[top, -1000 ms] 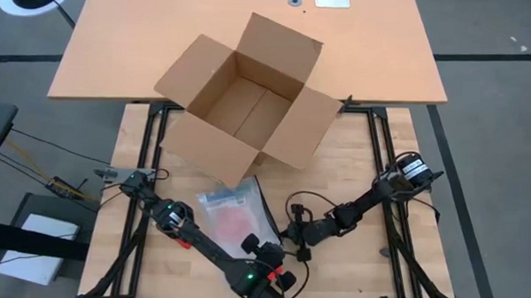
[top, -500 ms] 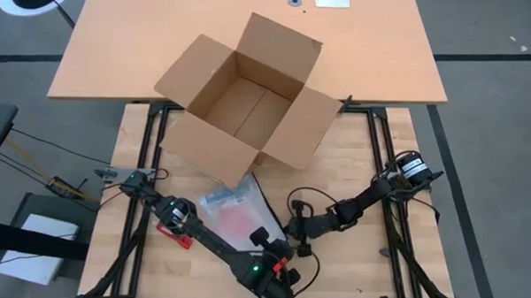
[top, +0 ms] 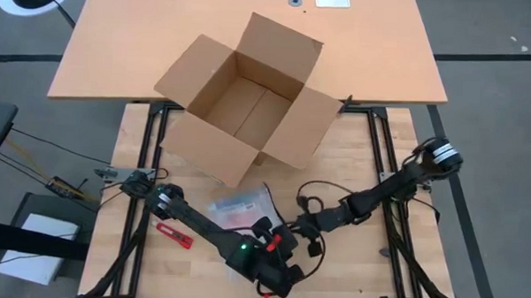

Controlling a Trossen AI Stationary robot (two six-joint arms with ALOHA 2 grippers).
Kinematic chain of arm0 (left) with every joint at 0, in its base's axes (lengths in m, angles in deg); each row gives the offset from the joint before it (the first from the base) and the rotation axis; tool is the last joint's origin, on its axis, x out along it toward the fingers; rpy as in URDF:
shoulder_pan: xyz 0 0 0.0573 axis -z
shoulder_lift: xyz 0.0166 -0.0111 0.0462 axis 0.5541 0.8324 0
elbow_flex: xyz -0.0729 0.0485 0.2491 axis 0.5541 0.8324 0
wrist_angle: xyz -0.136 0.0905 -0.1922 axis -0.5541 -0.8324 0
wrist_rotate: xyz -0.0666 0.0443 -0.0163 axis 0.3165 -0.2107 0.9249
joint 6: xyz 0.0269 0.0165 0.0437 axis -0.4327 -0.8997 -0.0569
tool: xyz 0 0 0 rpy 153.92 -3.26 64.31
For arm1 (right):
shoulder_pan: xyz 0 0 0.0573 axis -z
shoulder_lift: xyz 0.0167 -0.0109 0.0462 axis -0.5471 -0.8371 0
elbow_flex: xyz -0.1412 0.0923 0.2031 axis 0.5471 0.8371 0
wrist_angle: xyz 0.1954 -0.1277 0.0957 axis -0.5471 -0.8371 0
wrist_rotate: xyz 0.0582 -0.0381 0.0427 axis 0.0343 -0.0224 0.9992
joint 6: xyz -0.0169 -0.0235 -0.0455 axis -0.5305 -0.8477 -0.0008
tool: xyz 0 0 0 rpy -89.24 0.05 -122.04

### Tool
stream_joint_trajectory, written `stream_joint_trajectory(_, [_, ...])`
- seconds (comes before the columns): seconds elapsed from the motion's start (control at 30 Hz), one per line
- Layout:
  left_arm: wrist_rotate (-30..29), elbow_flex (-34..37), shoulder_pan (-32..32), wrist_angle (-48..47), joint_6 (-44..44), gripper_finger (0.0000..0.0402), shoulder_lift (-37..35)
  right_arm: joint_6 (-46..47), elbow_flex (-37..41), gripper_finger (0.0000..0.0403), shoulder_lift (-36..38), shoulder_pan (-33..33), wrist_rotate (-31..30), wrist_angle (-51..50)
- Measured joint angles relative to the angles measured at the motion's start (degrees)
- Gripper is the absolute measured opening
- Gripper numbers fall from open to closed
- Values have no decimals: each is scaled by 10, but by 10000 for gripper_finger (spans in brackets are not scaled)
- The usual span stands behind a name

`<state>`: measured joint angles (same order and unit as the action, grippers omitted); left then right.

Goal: Unpack boxes
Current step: Close the zip bag

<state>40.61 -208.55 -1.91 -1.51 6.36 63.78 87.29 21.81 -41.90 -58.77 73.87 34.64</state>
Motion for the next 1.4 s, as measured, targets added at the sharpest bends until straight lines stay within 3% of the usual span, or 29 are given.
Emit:
stream_joint_trajectory(0.37, [-31, 2, -13, 79, -77, 6, -43, -113, -15, 0, 131, 12, -15, -85])
stream_joint_trajectory(0.67, [-45, 3, -17, 73, -119, 5, -67, -186, -17, 0, 138, 61, -4, -77])
stream_joint_trajectory(0.83, [-53, 3, -17, 53, -122, 4, -67, -164, -17, 0, 138, 66, 7, -101])
stream_joint_trajectory(1.23, [-65, 3, -22, 8, -140, 4, -67, 0, -15, 0, 141, 35, 13, -153])
stream_joint_trajectory(1.4, [-59, 3, -25, -23, -137, 4, -66, 16, -16, 0, 146, 28, 17, -201])
